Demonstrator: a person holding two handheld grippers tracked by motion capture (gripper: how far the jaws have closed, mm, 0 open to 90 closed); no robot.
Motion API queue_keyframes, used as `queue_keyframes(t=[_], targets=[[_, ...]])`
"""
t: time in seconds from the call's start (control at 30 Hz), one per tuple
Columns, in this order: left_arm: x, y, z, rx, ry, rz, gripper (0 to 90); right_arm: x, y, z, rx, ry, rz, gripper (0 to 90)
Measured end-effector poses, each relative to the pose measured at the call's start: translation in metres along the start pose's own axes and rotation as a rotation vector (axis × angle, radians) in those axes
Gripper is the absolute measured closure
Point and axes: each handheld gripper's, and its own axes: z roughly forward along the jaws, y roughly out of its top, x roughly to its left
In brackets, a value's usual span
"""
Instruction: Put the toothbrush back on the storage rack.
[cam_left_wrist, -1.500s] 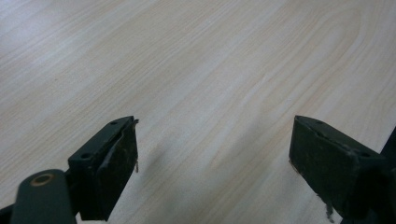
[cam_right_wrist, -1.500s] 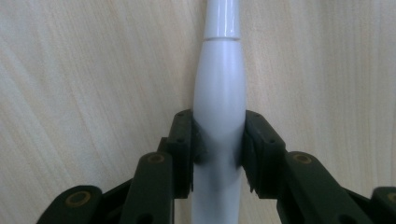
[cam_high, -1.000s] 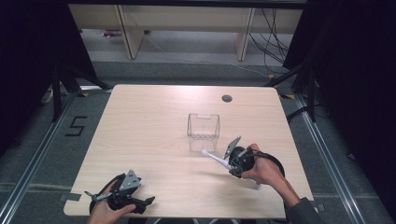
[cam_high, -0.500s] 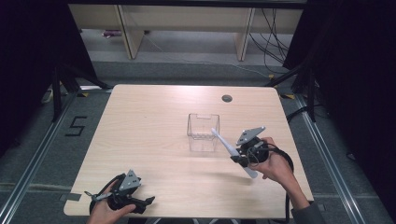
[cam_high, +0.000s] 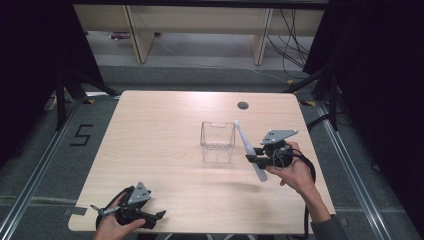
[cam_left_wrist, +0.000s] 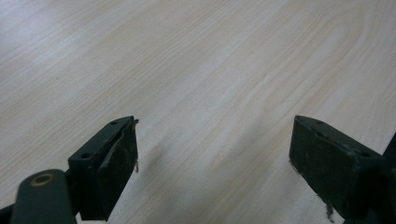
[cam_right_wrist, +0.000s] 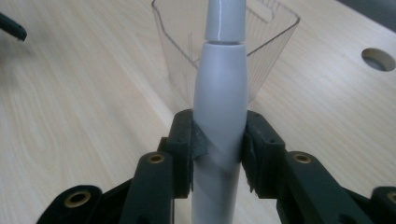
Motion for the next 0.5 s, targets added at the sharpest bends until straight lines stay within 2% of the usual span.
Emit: queue_keyframes(t=[0.03,0.07,0.1,0.13,0.17,0.2,0.37,0.47,0.5], targets=[[0.000,0.000,0.000,-0.008,0.003,-0.004,14.8,0.000,0.001,0.002,-0.029,-0.010,-0.002,66.7],[0.000,0.000,0.000,-0.008,0.002,-0.002,14.8,-0.001,0.002,0.000,-0.009,-0.006,-0.003,66.7],[0.000,0.000,0.000,-0.007,0.002,-0.002,14.8,0.001,0.003,0.002,-0.026,-0.014,-0.002,66.7],[0.000,0.000,0.000,-0.007,0.002,-0.002,14.8,0.001,0.004,0.003,-0.007,0.003,-0.005,66.7],[0.000,0.000,0.000,-0.007,0.002,-0.003,14.8,0.000,0.005,0.004,-0.019,-0.003,-0.010,66.7],[-0.001,-0.001,0.000,-0.012,-0.001,-0.011,14.8,0.001,0.006,0.003,-0.002,0.004,0.005,66.7],[-0.001,0.000,0.000,-0.008,0.003,-0.013,14.8,0.000,0.015,0.004,-0.050,0.006,-0.011,66.7],[-0.001,-0.001,0.000,-0.008,0.003,-0.017,14.8,0.000,0.021,0.002,-0.062,0.015,0.003,66.7],[-0.001,-0.001,0.000,-0.010,-0.004,-0.020,14.8,-0.002,0.023,0.002,-0.073,0.009,-0.013,66.7]])
